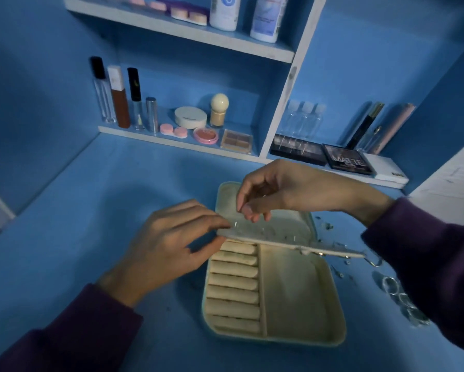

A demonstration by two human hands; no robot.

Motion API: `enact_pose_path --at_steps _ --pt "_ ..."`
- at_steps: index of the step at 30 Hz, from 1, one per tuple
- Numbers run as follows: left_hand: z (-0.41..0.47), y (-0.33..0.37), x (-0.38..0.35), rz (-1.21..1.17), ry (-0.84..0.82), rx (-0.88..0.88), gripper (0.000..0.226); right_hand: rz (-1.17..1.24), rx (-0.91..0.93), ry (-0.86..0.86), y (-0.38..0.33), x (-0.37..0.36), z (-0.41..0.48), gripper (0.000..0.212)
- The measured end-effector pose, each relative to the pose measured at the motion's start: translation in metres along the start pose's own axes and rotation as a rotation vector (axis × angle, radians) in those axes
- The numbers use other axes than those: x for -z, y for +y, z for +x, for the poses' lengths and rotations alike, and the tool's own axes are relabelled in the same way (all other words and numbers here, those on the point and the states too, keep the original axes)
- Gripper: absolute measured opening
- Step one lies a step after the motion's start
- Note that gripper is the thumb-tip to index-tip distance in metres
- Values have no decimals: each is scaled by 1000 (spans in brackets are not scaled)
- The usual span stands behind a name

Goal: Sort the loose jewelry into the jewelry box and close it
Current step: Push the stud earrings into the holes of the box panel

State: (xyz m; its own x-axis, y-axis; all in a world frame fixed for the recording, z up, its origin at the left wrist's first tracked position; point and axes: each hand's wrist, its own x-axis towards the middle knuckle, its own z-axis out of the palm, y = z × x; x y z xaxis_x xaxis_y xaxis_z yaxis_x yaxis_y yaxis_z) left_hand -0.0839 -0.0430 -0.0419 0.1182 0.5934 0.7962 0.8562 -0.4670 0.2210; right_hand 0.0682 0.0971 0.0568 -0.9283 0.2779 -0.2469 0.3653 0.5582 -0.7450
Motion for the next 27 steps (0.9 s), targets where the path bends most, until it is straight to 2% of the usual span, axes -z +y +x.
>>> enact_pose_path --at_steps 4,27 --pt "-3 -3 1 2 -30 -33 11 -37 -1 -79 -2 -9 9 9" --pt "-5 -2 0 -12 -45 -19 8 -73 -23 -137 -8 -8 9 7"
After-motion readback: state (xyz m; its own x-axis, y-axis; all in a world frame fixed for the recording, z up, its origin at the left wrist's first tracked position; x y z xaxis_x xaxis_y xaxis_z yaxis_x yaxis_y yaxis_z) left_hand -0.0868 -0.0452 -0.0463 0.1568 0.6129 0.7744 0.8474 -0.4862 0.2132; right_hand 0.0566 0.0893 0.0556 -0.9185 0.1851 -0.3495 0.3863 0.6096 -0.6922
